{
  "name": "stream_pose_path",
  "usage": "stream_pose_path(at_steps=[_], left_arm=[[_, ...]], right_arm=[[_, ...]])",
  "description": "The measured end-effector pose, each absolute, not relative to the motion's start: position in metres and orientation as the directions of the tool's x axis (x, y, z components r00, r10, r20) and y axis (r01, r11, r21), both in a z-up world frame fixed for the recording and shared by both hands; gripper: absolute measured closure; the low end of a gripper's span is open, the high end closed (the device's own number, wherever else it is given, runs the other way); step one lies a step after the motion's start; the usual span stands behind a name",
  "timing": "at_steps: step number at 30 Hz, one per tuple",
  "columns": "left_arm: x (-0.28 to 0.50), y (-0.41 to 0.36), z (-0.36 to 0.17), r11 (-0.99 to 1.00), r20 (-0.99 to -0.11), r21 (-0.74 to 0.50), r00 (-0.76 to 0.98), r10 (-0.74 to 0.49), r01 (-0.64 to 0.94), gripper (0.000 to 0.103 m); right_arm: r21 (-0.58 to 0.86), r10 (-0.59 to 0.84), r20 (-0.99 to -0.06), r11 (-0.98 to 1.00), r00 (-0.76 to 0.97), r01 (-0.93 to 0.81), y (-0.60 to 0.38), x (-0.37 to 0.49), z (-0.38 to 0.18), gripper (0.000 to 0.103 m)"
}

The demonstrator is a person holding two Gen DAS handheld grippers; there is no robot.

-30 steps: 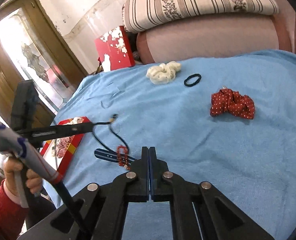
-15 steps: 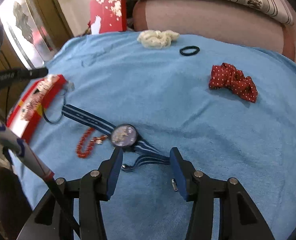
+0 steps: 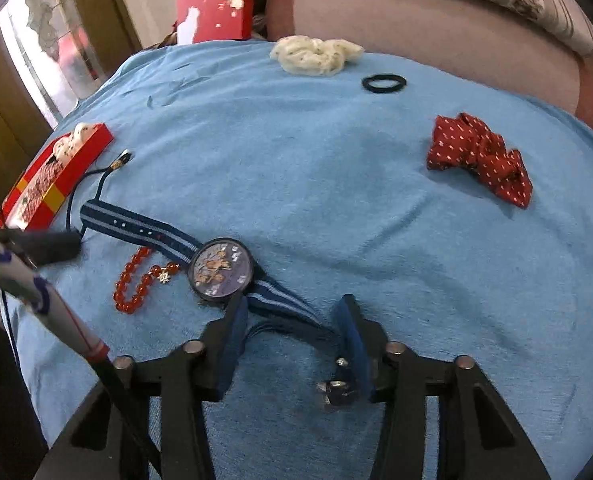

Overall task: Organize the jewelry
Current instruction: 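Grasp the red bead bracelet with the left tool while the right tool grasps the blue watch strap, then carry the bead bracelet and watch into the tray and open both tools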

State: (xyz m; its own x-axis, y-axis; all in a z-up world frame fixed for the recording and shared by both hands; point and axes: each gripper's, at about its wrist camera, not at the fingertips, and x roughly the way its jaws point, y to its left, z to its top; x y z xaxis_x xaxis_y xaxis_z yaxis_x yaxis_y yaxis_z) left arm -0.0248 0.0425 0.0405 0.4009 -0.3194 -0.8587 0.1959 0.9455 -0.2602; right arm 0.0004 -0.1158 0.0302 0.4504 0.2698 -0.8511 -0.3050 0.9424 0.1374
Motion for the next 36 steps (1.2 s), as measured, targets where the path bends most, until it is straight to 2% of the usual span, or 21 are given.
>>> stream_pose_path(at_steps=[2,5,10,15,19,22,25,26,27,28,30,31,36], left_arm=[[-0.022,0.038,0.031,0.939,-0.857,-0.282,0.387,-0.339,0.198,0.090],[-0.019,0.031,0.026,0.932,-0.854,-0.299,0.377,-0.357,0.205,0.090],[-0.010,0.029,0.024,0.928,-0.848,-0.315,0.381,-0.369,0.198,0.090],[-0.006,0.012,0.024,0.945,-0.857,-0.251,0.405,-0.318,0.210,0.090],[-0.004,0.013,0.024,0.930,-0.840,-0.309,0.401,-0.365,0.197,0.071],[-0.003,0.008,0.024,0.935,-0.843,-0.294,0.406,-0.352,0.200,0.065],[-0.007,-0.002,0.025,0.943,-0.849,-0.235,0.423,-0.318,0.237,0.064],[-0.008,-0.005,0.024,0.945,-0.852,-0.209,0.427,-0.302,0.252,0.065],[-0.008,-0.007,0.024,0.949,-0.855,-0.182,0.437,-0.281,0.257,0.073],[-0.009,-0.007,0.024,0.953,-0.857,-0.162,0.443,-0.264,0.255,0.088],[-0.007,-0.003,0.023,0.952,-0.855,-0.180,0.439,-0.276,0.246,0.089],[-0.007,0.000,0.024,0.953,-0.854,-0.193,0.438,-0.281,0.235,0.095],[-0.019,0.018,0.043,0.954,-0.830,-0.240,0.471,-0.298,0.181,0.096]], right_arm=[[0.147,0.277,-0.853,0.941,0.442,-0.305,-0.117,-0.001,0.032,0.091],[0.127,0.242,-0.856,0.955,0.458,-0.267,-0.121,0.000,0.035,0.093],[0.187,0.237,-0.833,0.971,0.501,-0.149,-0.156,0.007,0.046,0.093],[0.249,0.256,-0.828,0.965,0.499,-0.082,-0.174,0.012,0.045,0.093],[0.261,0.260,-0.825,0.963,0.502,-0.069,-0.175,0.011,0.046,0.093],[0.275,0.264,-0.811,0.960,0.522,-0.059,-0.180,0.010,0.052,0.093],[0.287,0.258,-0.796,0.957,0.547,-0.034,-0.191,0.009,0.058,0.093],[0.289,0.254,-0.794,0.957,0.552,-0.024,-0.195,0.009,0.059,0.093],[0.293,0.252,-0.793,0.956,0.554,-0.015,-0.198,0.009,0.059,0.093],[0.296,0.251,-0.793,0.955,0.556,-0.008,-0.200,0.009,0.059,0.093],[0.303,0.252,-0.789,0.953,0.560,-0.003,-0.202,0.011,0.059,0.093],[0.302,0.253,-0.786,0.953,0.564,-0.005,-0.202,0.011,0.061,0.093],[0.293,0.249,-0.763,0.956,0.596,-0.025,-0.194,0.005,0.069,0.093]])
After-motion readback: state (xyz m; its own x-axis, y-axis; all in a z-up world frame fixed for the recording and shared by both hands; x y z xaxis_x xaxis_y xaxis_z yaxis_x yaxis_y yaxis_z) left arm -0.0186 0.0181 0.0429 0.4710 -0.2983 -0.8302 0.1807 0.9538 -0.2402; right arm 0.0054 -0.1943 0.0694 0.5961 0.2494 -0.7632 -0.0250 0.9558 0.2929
